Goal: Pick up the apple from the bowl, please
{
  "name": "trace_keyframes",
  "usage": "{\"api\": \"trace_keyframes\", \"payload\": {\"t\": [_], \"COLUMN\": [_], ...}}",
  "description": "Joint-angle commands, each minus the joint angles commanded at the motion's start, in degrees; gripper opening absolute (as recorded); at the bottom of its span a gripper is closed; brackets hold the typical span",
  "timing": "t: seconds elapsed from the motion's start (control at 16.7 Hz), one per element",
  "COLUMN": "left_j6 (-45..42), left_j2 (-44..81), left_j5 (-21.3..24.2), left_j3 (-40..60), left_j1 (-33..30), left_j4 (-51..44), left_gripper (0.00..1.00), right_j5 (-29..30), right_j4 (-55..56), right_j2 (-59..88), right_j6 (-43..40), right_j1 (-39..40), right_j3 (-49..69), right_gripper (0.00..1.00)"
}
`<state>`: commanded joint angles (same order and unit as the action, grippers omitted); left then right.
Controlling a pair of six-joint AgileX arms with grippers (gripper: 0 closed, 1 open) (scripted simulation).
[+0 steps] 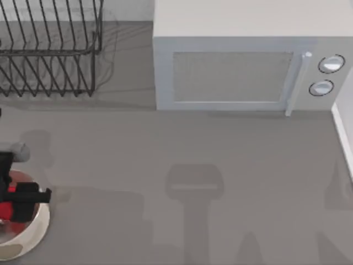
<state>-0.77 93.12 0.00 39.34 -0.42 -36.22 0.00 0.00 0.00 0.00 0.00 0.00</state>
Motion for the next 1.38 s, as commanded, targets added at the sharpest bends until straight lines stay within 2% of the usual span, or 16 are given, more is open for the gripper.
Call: {"api": "trace_keyframes", "payload": {"t": [0.12, 0.9, 1.38], "left_j6": [0.0, 0.0, 0.0], "left_j2": [0.0, 0.0, 0.0], "left_j5": [0.0, 0.0, 0.0], "left_j3": [0.0, 0.0, 0.0], "left_j1": [0.0, 0.0, 0.0], "left_j4": [0.0, 0.0, 0.0], "left_gripper": [1.00, 0.02, 0.00], "right_j5": [0.0, 0.0, 0.0], "right_j4": [0.0, 0.0, 0.0], "right_j2": [0.0, 0.0, 0.0], "right_j6": [0.0, 0.0, 0.0], "right_j1": [0.0, 0.0, 0.0], "right_j3": [0.0, 0.0, 0.0], "right_gripper": [1.00, 1.00, 1.00]}}
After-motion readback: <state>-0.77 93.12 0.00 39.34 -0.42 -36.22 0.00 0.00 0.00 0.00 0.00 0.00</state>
